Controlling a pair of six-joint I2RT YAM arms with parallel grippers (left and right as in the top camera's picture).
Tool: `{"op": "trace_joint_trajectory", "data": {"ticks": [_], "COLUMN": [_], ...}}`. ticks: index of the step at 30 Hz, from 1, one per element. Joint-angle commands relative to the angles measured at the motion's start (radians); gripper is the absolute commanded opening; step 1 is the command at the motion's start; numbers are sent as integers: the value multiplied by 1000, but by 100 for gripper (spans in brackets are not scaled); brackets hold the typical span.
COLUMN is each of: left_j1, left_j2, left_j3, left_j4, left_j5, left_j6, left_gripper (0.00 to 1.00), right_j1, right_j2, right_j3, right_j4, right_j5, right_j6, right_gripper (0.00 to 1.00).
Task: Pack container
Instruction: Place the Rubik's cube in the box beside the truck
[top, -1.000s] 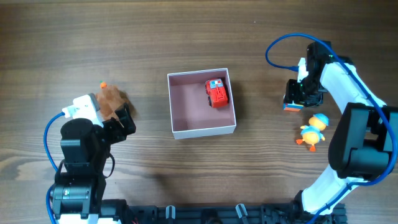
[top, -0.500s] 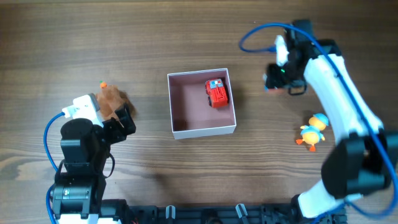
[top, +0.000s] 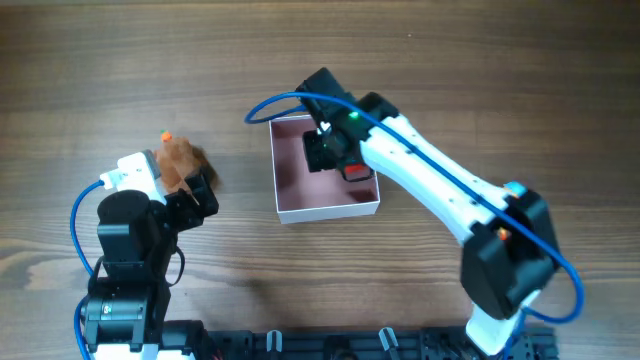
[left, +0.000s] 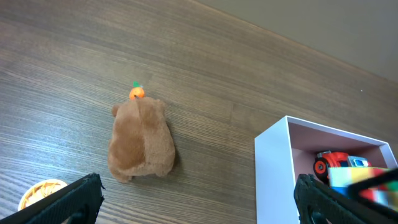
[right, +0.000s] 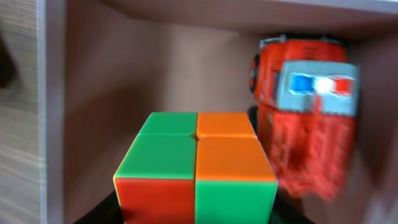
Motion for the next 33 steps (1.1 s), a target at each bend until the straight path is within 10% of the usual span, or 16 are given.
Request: {"op": "trace_joint_trajectory", "data": {"ticks": [1,6,10,13,18,21,22,33], "left_j1": [6,6,6,6,6,6,6,6], "left_j2": [-6,-6,-6,-6,-6,-6,-6,-6], "left_j3": [23,23,23,23,23,23,23,23], "left_j4": [3,2,2,2,3,2,2,2], "left_j5": [-6,-6,-6,-6,-6,-6,-6,-6], "left_j6": [-13,-12,-12,-12,-12,-12,-12,-12], "left_gripper": [100,100,100,100,100,100,100,100], "right_j1": [-4,-5,-5,-5,-5,-5,-5,2], "right_j2": [51,73,73,73,73,73,73,76], "right_j3": [2,2,2,2,2,2,2,1], "right_j4": [59,130,131,130,131,143,148,189], "right_j5": [19,20,18,16,16,-29,-65,-97], "right_j6": [-7,-17,-31,-35,-50,-142,-179,-109], "right_gripper": [4,13,63,76,69,11,4,4]}}
